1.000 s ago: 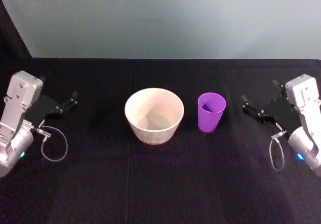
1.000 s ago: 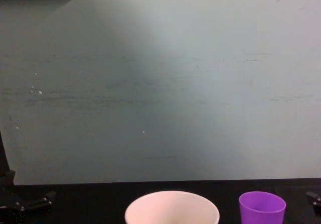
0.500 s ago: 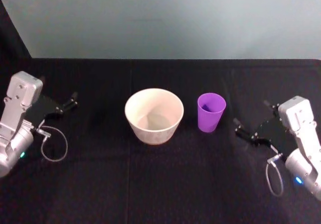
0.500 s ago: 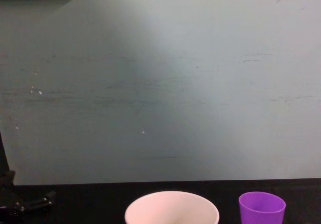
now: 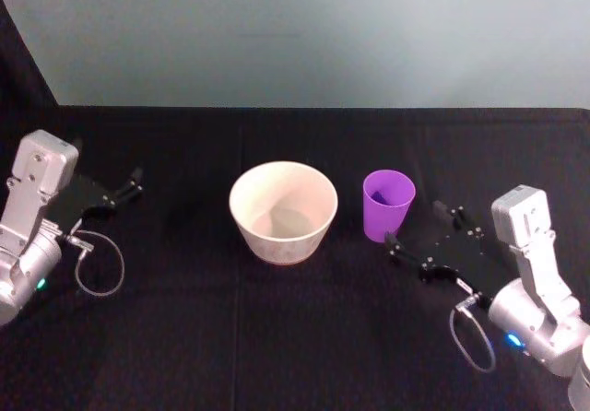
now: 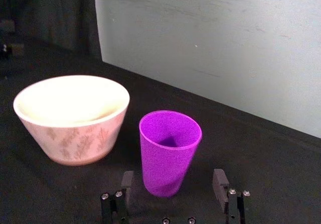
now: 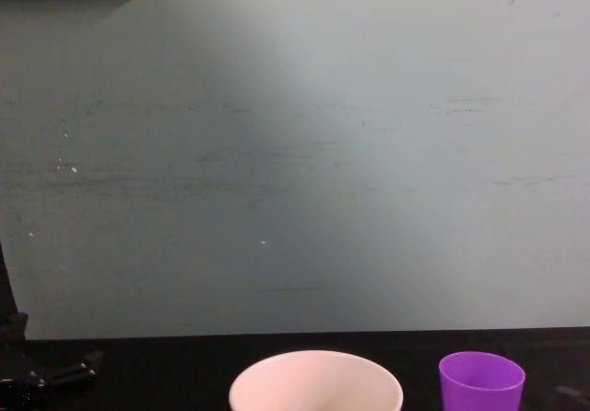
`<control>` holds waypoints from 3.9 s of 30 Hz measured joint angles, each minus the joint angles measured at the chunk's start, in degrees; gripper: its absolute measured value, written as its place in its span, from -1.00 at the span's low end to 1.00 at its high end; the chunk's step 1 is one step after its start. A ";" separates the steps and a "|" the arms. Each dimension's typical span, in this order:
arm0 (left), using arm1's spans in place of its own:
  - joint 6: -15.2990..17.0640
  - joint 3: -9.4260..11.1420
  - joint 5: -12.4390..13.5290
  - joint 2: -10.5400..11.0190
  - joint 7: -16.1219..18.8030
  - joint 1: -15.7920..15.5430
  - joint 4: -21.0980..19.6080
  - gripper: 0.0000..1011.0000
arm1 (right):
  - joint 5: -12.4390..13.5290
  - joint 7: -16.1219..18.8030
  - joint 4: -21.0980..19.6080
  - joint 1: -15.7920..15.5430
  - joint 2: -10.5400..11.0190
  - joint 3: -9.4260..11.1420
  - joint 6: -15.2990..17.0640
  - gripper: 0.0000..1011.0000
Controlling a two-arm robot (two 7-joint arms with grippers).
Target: Pick up the cup and pour the mung beans from the cup into the bowl.
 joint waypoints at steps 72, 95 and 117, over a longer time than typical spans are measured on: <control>0.00 0.00 0.00 0.00 0.00 0.00 0.00 0.98 | -2.02 11.88 16.51 8.09 -14.34 6.71 -4.52 0.56; 0.00 0.00 0.00 0.00 0.00 0.00 0.00 0.98 | -0.34 12.75 -1.23 4.58 -10.22 9.74 6.80 0.44; 0.00 0.00 0.00 0.00 0.00 0.00 0.00 0.98 | 0.58 12.64 -4.91 5.33 -8.90 9.63 9.92 0.44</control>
